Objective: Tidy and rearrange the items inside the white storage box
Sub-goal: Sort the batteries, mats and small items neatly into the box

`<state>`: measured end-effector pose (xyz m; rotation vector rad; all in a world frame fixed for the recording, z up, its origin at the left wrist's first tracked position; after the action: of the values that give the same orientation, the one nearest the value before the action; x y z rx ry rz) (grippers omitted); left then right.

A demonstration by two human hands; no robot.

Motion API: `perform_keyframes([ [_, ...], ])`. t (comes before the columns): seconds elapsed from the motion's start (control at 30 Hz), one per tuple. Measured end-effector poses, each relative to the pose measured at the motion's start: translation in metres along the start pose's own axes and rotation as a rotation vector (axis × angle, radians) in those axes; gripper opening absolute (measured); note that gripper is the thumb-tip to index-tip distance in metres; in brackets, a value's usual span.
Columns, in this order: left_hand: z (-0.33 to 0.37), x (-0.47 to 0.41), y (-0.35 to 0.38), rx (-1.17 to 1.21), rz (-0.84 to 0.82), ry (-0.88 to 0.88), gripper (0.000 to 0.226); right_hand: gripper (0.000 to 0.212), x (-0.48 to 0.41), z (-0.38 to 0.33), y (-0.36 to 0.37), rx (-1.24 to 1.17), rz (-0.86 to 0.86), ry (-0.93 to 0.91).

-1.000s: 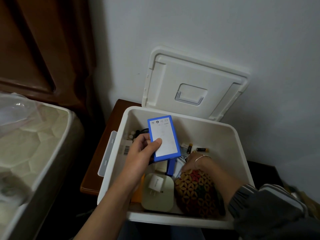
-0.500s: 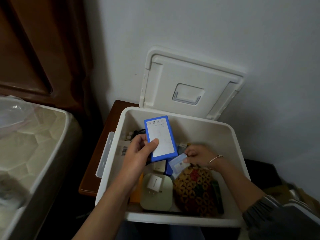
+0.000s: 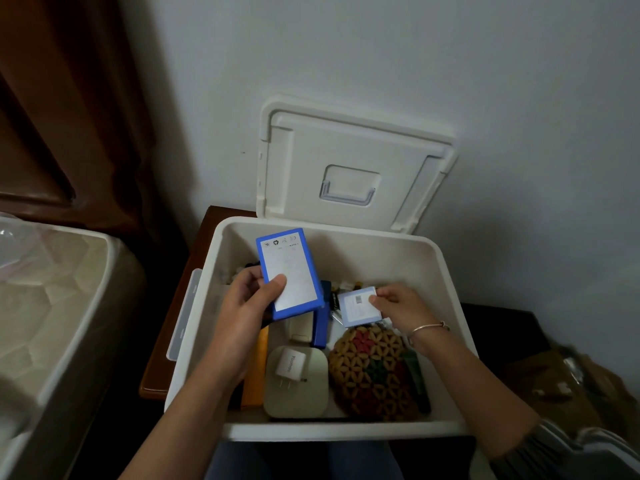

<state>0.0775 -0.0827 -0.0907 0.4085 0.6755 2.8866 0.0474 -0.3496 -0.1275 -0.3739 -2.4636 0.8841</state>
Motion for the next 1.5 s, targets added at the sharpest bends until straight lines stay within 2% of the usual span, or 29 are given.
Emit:
perform_keyframes([
  [0.1, 0.001, -0.001, -0.003, -0.008, 0.018, 0.026, 0.039, 0.006, 0.008, 0.0, 0.013, -0.007, -0.1, 0.047],
  [0.3, 0.012, 0.003, -0.008, 0.06, 0.072, 0.114, 0.045, 0.009, 0.025, -0.026, 0.05, 0.017, -0.114, -0.028],
  [0.5, 0.031, 0.018, -0.019, 0.033, 0.121, 0.154, 0.054, 0.016, 0.016, -0.057, 0.086, 0.4, -0.102, -0.176],
  [0.77, 0.081, 0.031, -0.028, 0.071, 0.069, 0.194, 0.02, 0.022, 0.007, -0.06, 0.105, 0.48, -0.075, -0.212],
  [0.93, 0.115, 0.043, -0.028, 0.101, 0.043, 0.227, 0.01, 0.028, 0.008, -0.064, 0.111, 0.466, -0.075, -0.229],
  [1.07, 0.128, 0.054, -0.03, 0.093, 0.057, 0.247, 0.016, 0.023, 0.015, -0.073, 0.114, 0.474, 0.0, -0.241],
  [1.17, 0.13, 0.061, -0.033, 0.078, 0.082, 0.242, 0.026, 0.026, 0.025, -0.076, 0.117, 0.503, 0.072, -0.268],
  [1.23, 0.13, 0.064, -0.036, 0.09, 0.099, 0.237, 0.024, 0.031, 0.029, -0.076, 0.12, 0.519, 0.096, -0.292],
  [1.33, 0.129, 0.068, -0.04, 0.104, 0.116, 0.231, 0.025, 0.033, 0.028, -0.073, 0.122, 0.533, 0.056, -0.257],
  [1.5, 0.126, 0.074, -0.043, 0.103, 0.117, 0.219, 0.028, 0.025, 0.023, -0.059, 0.125, 0.443, -0.001, -0.072],
])
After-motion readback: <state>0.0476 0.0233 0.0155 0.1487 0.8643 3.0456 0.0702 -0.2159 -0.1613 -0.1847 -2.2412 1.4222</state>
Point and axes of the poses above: each hand's wrist, its own x-axis away from the middle knuckle, its own y-axis out of the palm, z = x × y, the point moved 5 cm from there along -x, towards the middle knuckle, and after that the axes turned 13 degrees about x, right-handed, at the moved point
